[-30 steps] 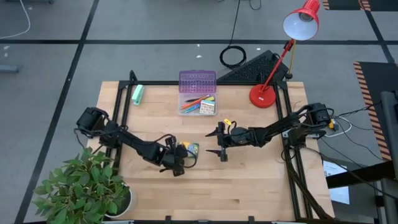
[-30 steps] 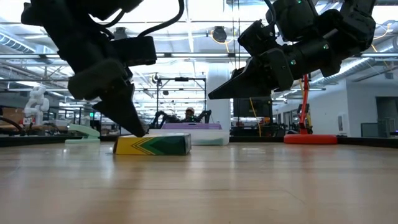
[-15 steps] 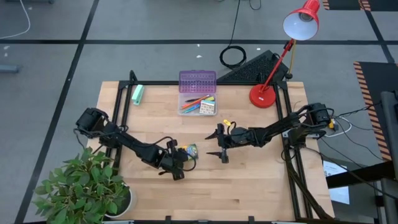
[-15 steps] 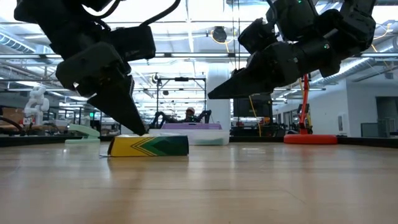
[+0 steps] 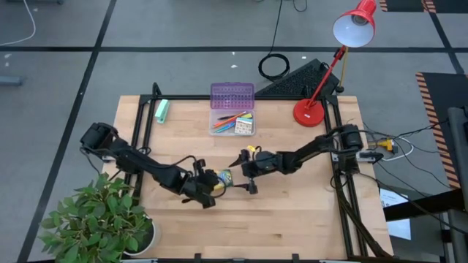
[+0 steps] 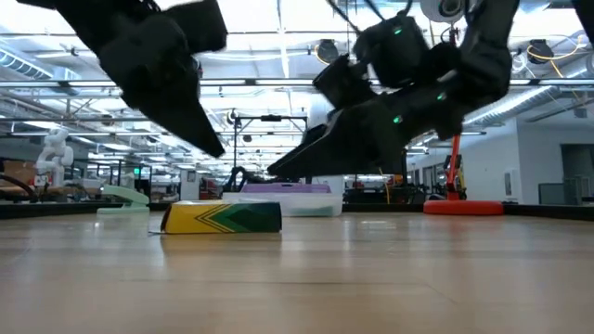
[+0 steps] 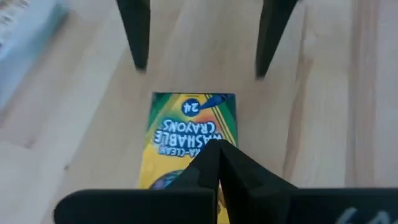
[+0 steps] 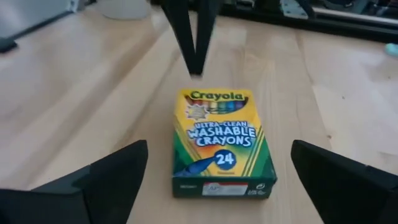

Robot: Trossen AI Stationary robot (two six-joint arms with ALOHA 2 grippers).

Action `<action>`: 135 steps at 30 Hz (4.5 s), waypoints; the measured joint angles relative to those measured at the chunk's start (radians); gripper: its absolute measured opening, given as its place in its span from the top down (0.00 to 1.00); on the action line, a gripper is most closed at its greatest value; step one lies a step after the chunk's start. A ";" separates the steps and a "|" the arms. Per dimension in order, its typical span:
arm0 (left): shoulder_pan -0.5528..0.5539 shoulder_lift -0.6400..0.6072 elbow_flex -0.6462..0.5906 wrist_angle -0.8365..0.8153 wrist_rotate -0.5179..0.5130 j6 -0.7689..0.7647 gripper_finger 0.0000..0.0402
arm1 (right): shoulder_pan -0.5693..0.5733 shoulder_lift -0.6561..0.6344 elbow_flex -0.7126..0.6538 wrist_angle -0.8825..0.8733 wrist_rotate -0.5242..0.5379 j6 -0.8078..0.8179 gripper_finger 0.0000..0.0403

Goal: Pack school essentials
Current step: Put the yellow crayon box into the purple supply box

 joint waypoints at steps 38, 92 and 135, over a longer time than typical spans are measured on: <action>-0.058 -0.051 -0.001 -0.082 -0.147 -0.008 0.99 | -0.019 0.214 0.166 -0.069 -0.055 -0.016 0.01; -0.065 -0.159 0.000 -0.275 -0.233 -0.127 0.94 | -0.020 0.035 0.150 -0.215 -0.049 -0.036 0.14; -0.069 -0.021 -0.334 0.578 -0.240 -0.006 0.02 | -0.021 -0.052 0.151 -0.346 -0.045 -0.067 0.14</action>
